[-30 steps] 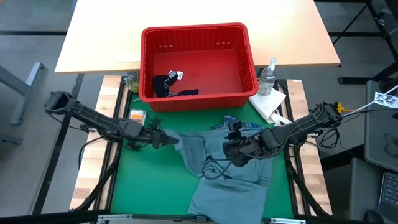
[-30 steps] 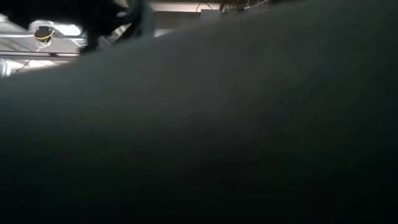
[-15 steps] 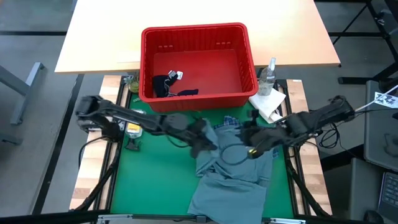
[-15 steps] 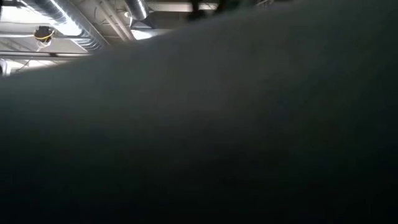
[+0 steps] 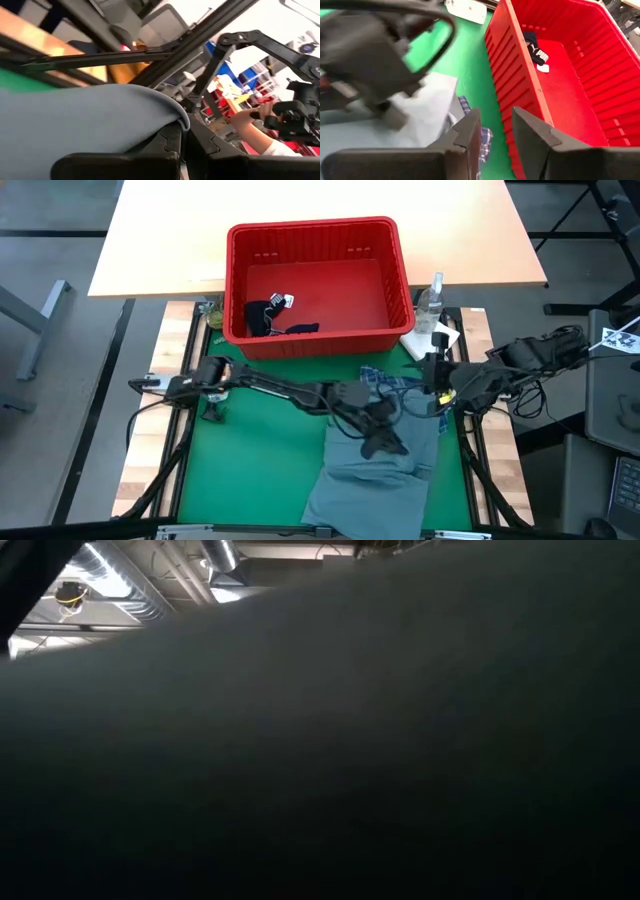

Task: Fold Laundry from Bin
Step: Fold the blue pants on top of the blue shirt

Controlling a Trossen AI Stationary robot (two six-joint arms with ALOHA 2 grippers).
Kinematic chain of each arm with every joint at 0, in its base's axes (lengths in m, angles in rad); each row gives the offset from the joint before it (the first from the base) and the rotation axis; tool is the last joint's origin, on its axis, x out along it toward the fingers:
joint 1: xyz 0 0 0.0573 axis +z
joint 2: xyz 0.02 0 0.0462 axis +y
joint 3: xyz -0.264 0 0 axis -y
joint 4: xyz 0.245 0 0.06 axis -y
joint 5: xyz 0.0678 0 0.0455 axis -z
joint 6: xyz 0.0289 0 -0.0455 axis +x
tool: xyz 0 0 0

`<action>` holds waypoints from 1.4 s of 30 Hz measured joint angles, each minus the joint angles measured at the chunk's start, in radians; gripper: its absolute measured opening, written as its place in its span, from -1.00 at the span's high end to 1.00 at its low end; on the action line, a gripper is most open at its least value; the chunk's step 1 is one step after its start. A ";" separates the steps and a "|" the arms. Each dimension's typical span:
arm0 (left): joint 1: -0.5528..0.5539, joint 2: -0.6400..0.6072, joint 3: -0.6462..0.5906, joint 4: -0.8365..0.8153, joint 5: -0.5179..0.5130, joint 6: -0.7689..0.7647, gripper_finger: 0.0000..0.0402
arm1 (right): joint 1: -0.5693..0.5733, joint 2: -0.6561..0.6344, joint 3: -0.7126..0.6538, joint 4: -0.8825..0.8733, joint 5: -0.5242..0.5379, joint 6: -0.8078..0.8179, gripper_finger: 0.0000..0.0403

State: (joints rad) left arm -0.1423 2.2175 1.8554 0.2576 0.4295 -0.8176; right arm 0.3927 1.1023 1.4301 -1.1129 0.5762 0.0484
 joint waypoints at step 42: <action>-0.147 0.199 0.137 -0.008 -0.454 0.626 0.30 | -0.001 0.043 -0.001 -0.041 -0.011 -0.001 0.45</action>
State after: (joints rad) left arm -0.2897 2.4165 1.9923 0.2497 -0.0248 -0.1913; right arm 0.3920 1.1450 1.4296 -1.1542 0.5648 0.0475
